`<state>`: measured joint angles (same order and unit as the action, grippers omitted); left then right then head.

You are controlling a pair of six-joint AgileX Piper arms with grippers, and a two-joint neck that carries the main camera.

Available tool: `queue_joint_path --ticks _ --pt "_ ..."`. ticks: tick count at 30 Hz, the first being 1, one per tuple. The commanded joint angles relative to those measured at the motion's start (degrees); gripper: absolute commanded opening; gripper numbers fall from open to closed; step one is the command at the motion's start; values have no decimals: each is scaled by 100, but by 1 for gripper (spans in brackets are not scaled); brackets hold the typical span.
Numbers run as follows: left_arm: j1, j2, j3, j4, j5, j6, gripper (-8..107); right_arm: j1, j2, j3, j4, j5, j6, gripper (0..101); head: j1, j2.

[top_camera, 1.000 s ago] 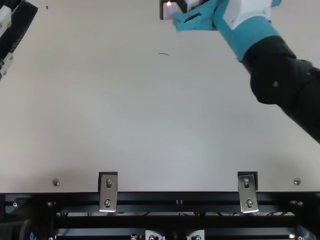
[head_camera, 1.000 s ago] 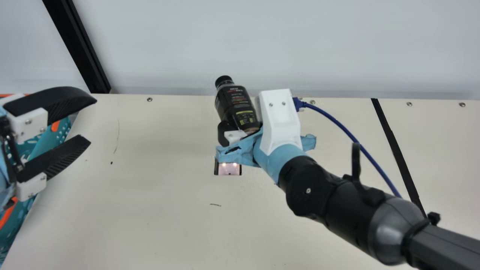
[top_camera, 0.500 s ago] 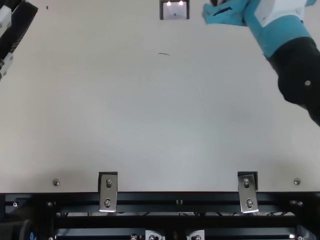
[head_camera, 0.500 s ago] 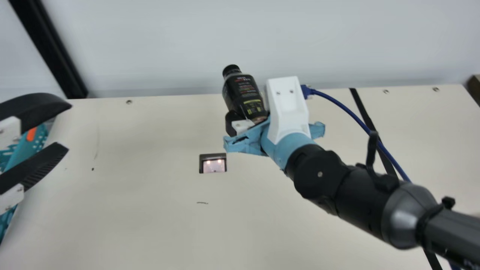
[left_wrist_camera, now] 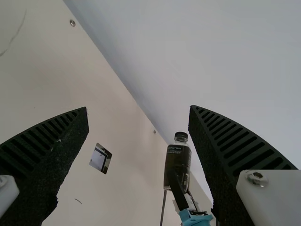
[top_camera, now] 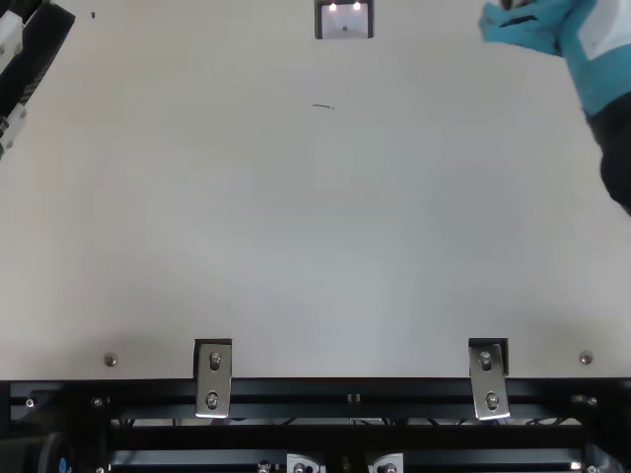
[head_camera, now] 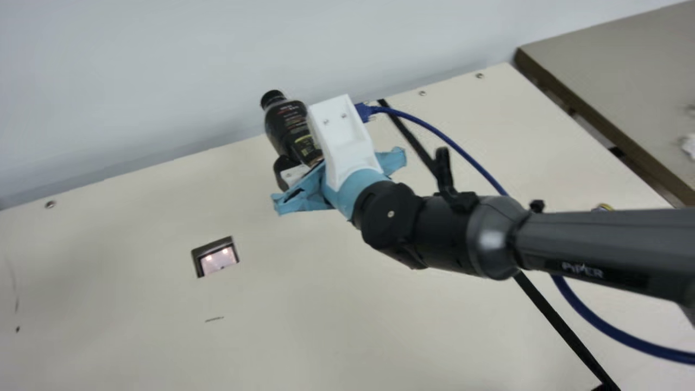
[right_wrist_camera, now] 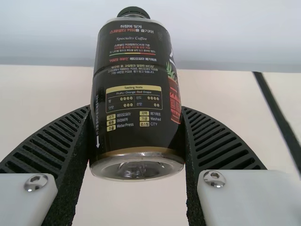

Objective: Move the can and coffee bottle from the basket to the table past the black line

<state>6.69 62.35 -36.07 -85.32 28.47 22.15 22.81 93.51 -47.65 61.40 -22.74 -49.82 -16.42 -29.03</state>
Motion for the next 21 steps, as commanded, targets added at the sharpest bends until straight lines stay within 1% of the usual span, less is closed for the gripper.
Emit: queue_joint_path --ticks 1,7,14,21 --pt "0 0 0 0 0 0 90 -110 -37 61 22 -44 -58 0 -175 -272" --pt "0 0 0 0 0 0 90 -471 -175 254 63 -130 -200 0 -407 -848" --pt "0 0 0 0 0 0 90 -903 -325 435 -4 -196 -316 0 -407 -848" --pt "0 0 0 0 0 0 90 -1364 -360 564 -151 -281 -631 0 -407 -848"
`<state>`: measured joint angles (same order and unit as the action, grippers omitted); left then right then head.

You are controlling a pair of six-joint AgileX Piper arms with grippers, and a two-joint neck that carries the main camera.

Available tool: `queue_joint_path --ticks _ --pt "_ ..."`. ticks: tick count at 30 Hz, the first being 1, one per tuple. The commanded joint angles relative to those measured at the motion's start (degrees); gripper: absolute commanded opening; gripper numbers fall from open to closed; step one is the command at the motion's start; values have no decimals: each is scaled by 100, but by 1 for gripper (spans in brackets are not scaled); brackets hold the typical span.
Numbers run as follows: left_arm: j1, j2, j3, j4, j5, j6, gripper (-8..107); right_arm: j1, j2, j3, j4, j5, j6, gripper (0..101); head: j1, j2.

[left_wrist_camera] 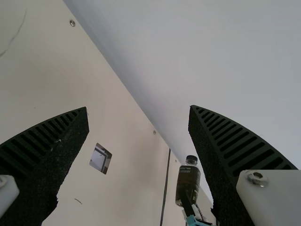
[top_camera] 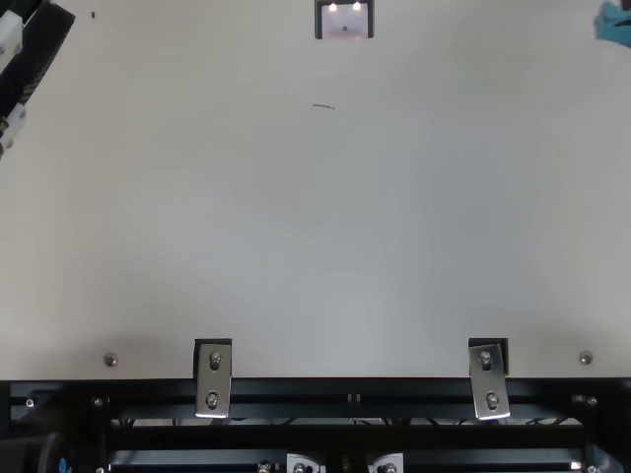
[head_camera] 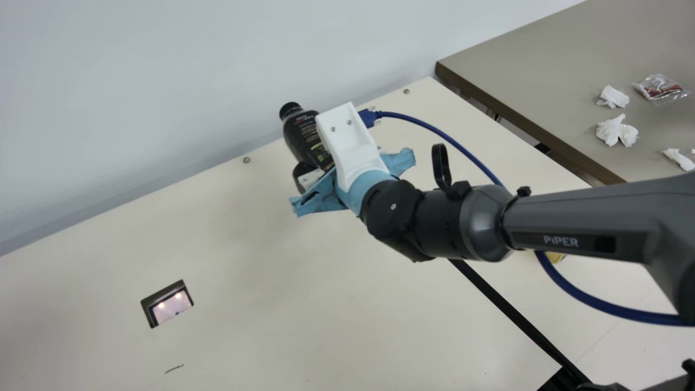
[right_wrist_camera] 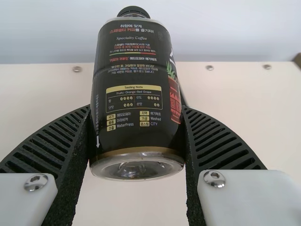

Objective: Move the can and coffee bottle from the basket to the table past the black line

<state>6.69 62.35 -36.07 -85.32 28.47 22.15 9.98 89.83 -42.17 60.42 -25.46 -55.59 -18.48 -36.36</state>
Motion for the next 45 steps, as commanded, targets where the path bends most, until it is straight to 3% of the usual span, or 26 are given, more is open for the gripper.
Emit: queue_joint_path --ticks 1,10,30,45 --pt "0 0 0 0 0 0 90 -141 10 27 -91 -36 -116 0 -202 -115" --pt "0 0 0 0 0 0 90 -744 24 62 -579 -281 -396 0 -202 -115" --pt "0 0 0 0 0 0 90 -2296 558 2 -1293 269 734 0 -202 -115" --pt "0 0 0 0 0 0 90 -2687 846 -81 -1473 456 1057 0 -202 -115"
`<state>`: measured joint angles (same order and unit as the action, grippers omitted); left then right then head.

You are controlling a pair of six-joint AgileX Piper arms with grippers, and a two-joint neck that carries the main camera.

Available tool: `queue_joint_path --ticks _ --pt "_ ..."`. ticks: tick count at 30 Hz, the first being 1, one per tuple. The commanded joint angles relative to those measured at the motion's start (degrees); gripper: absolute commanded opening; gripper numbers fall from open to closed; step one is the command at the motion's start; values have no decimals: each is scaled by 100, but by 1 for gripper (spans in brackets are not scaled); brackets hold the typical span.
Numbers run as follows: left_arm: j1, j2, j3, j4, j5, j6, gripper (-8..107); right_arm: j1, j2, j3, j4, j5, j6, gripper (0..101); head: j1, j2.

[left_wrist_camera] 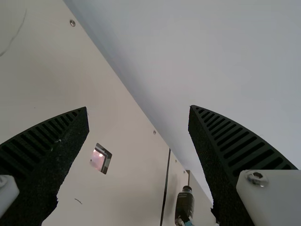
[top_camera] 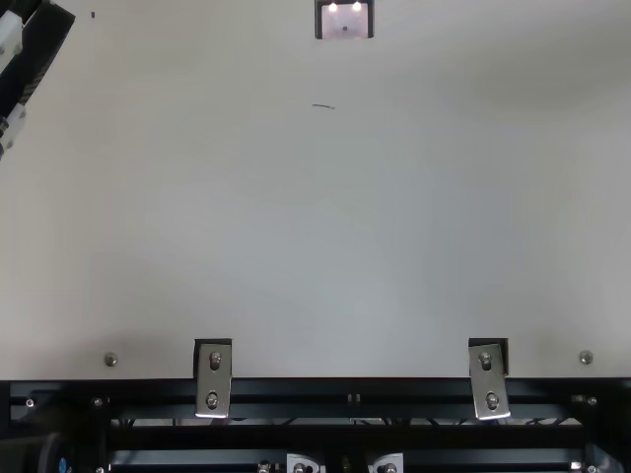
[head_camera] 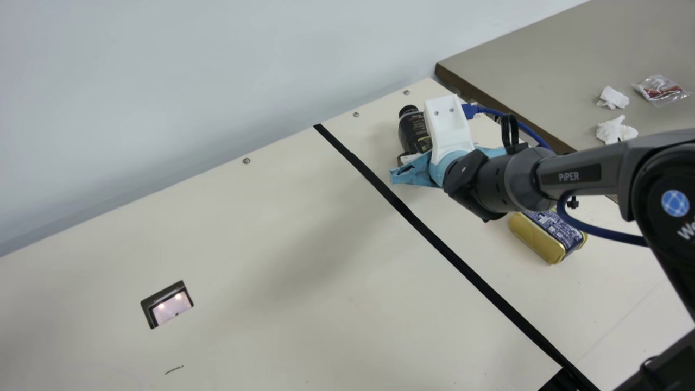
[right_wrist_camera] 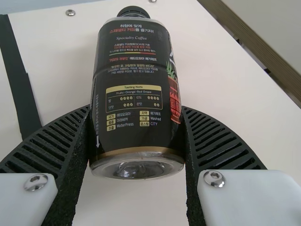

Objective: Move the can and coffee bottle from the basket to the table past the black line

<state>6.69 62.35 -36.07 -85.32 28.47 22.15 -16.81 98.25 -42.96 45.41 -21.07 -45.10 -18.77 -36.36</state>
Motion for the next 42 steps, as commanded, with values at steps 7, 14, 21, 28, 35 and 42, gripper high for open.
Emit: queue_joint_path --ticks 7,14,21,28,35,42 --pt "0 0 0 0 0 0 90 -50 41 -22 79 67 46 58 -173 -115" --pt "0 0 0 0 0 0 90 -95 -37 12 85 83 76 101 -173 -115" --pt "0 0 0 0 0 0 90 -59 -452 2 142 71 -93 101 -173 -115" --pt "0 0 0 0 0 0 90 189 -1010 -133 464 260 -432 101 -173 -115" --pt "0 0 0 0 0 0 90 664 -1375 -269 1078 541 -774 101 -173 -115" --pt "0 0 0 0 0 0 90 1296 -1570 -347 1750 648 -1104 101 -173 -115"
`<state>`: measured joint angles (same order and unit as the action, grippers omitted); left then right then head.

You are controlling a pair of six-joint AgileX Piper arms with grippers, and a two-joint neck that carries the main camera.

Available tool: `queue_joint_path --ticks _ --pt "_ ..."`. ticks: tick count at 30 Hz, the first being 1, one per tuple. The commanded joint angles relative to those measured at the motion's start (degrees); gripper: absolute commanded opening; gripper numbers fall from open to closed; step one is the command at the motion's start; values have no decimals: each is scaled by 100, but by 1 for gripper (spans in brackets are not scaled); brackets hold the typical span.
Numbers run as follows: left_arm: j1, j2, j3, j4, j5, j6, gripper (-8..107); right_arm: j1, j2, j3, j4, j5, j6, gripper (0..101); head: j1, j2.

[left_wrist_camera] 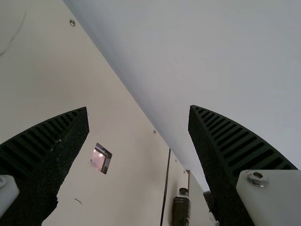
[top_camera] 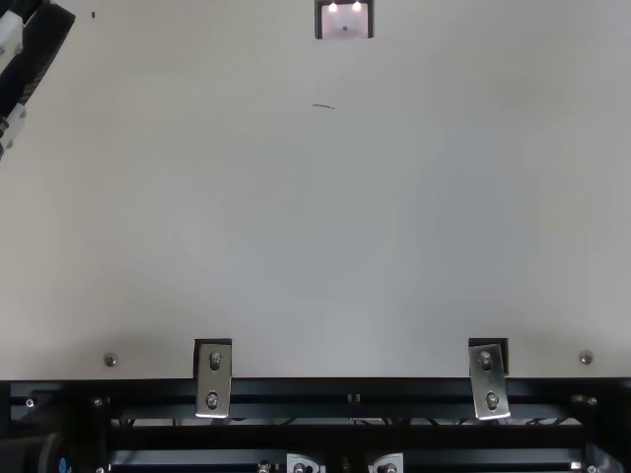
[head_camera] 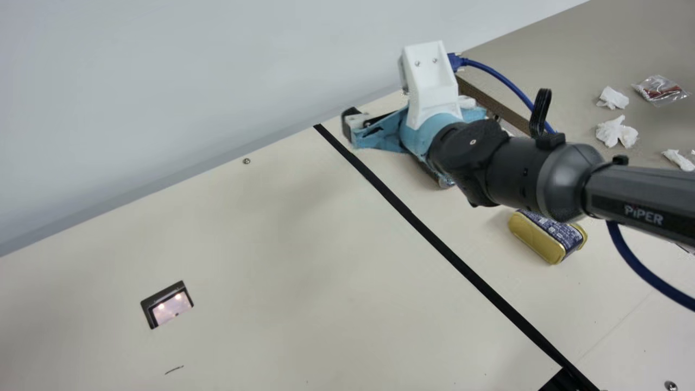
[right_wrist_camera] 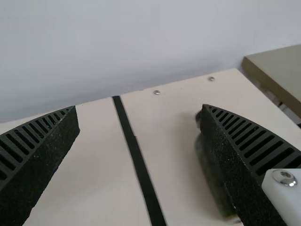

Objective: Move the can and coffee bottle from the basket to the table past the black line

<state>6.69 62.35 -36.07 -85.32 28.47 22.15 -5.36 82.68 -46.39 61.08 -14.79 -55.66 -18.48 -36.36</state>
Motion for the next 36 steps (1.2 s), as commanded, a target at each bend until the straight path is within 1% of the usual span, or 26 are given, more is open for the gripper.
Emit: queue_joint_path --ticks 1,7,13,14,15,17,18,21,24,28,32,36 --pt "0 0 0 0 0 0 90 244 -32 -17 293 30 -106 101 -202 -115" --pt "0 0 0 0 0 0 90 779 -134 -56 1032 131 -513 101 -202 -115" --pt "0 0 0 0 0 0 90 1192 -150 -85 1897 377 -884 101 -202 -115" --pt "0 0 0 0 0 0 90 1100 -151 -78 1538 290 -804 101 -202 -115" --pt "0 0 0 0 0 0 90 1173 -151 -82 1710 349 -872 101 -202 -115" --pt "0 0 0 0 0 0 90 1200 -151 -82 1857 421 -898 101 -202 -115" --pt "0 0 0 0 0 0 90 1200 -151 -82 1896 392 -891 101 -202 -115" --pt "-8 -18 -23 79 -4 -93 90 1200 -151 -82 1906 349 -896 101 -202 -115" --pt "-52 -49 -77 243 -135 -58 90 1200 -151 -82 1906 349 -896 101 -202 -115" --pt "-222 -153 -165 744 -514 29 90 1200 -151 -82 1906 349 -896 101 -202 -115" --pt "-468 -301 -179 1424 -942 71 90 1200 -151 -82 1906 349 -896 101 -202 -115" --pt "-652 -521 -81 2235 -1242 15 90 1200 -151 -82 1906 349 -896 101 -202 -115"
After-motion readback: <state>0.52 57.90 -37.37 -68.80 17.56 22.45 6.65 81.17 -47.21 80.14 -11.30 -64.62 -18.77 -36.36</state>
